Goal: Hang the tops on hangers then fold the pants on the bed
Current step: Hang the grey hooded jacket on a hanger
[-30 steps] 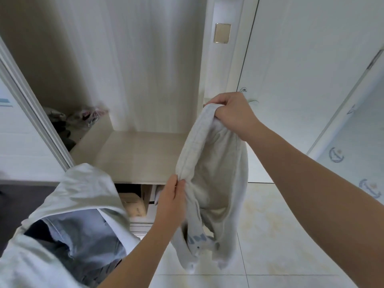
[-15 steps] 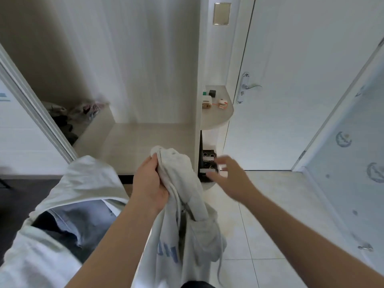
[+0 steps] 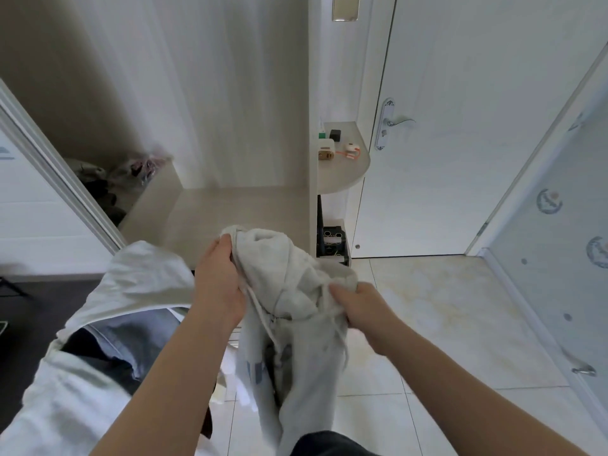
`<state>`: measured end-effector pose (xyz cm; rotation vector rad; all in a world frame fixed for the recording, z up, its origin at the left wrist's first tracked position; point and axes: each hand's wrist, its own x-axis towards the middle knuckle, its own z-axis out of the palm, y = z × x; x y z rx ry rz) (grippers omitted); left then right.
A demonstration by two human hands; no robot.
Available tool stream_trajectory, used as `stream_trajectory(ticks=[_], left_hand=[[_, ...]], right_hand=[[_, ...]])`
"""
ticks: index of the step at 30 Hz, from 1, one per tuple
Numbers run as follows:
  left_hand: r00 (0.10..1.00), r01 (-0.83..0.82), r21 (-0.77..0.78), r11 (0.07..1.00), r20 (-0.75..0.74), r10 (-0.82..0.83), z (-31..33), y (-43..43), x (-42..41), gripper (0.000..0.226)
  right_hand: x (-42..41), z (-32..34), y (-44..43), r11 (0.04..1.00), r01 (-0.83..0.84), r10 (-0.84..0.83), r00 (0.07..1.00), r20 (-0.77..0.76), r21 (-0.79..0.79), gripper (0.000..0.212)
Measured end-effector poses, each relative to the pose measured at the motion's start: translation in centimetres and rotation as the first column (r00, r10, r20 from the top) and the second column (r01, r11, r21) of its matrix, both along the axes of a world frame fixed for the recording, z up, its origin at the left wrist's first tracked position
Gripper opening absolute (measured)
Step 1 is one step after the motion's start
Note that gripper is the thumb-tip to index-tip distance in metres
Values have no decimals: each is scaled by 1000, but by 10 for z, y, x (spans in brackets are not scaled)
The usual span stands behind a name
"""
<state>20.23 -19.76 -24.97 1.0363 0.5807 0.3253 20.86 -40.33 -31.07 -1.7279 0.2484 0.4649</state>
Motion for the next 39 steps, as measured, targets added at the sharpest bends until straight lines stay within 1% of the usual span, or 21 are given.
stream_trajectory(ticks=[4, 6, 7, 10, 12, 13, 15, 17, 21, 25, 27, 28, 29, 30, 31, 32, 34, 35, 36, 38, 39], left_hand=[[984, 64, 404, 913, -179, 10, -22, 23, 3, 28], [964, 176, 477, 861, -259, -54, -34, 28, 3, 30], [943, 253, 473, 844, -315, -107, -40, 26, 4, 42], [787, 487, 277, 828, -550, -279, -59, 16, -6, 93], [641, 592, -32, 805, -587, -495, -67, 6, -12, 90], [629, 569, -209, 795, -512, -585, -73, 2, -13, 81], [713, 461, -449, 765, -325, -621, -84, -9, -13, 62], [805, 367, -527, 767, -234, -546, -94, -19, -13, 39], [885, 332, -404, 852, -180, -430, -97, -19, -6, 7], [861, 421, 19, 907, -323, -393, -79, -11, 2, 13], [814, 541, 372, 754, -456, -360, -72, -7, 6, 11], [777, 610, 562, 559, -562, -284, -73, -4, 7, 10], [735, 669, 684, 289, -667, -121, -74, -2, 7, 12], [714, 695, 717, 50, -697, 64, -74, 0, 5, 12], [714, 696, 712, -93, -673, 191, -74, 2, 2, 12], [730, 678, 721, -139, -641, 235, -75, 4, 1, 10], [768, 635, 771, -52, -624, 144, -76, 14, 1, 8], [794, 605, 793, 71, -607, 18, -76, 21, 2, 15], [835, 547, 786, 290, -538, -117, -75, 27, 2, 20], [923, 351, 536, 768, -338, -186, -68, 35, -1, 13], [945, 269, 354, 895, -277, -175, -63, 39, -2, 10]], right_hand=[[1, 42, -3, 997, -28, 16, 987, 162, 71, 25], [-1, 60, 0, 989, -16, -14, 980, 199, 149, 28], [-1, 66, 0, 979, 3, -46, 977, 207, 203, 31], [-2, 79, 2, 931, 23, -100, 976, 193, 365, 34], [-1, 83, 1, 899, 25, -113, 978, 177, 437, 29], [0, 84, -2, 885, 25, -115, 979, 166, 465, 27], [2, 85, -7, 855, 43, -130, 982, 134, 517, 25], [7, 87, -14, 837, 78, -172, 977, 125, 541, 23], [18, 91, -30, 815, 163, -297, 941, 160, 556, 20], [25, 89, -37, 840, 172, -316, 926, 206, 515, 22], [27, 87, -36, 877, 156, -292, 925, 244, 455, 24], [27, 86, -35, 896, 142, -271, 926, 264, 421, 25], [28, 85, -33, 910, 113, -239, 929, 283, 399, 29], [27, 83, -30, 920, 68, -196, 932, 305, 385, 34], [27, 82, -28, 926, 14, -149, 932, 332, 377, 39], [28, 80, -25, 934, -22, -114, 927, 356, 357, 42], [30, 76, -20, 963, -23, -81, 926, 368, 270, 44], [33, 73, -18, 979, 8, -82, 930, 359, 204, 41], [36, 70, -17, 989, 45, -90, 936, 340, 139, 35], [41, 66, -13, 997, 58, -69, 950, 303, 47, 26], [43, 66, -10, 999, 34, -31, 955, 295, -3, 26]])
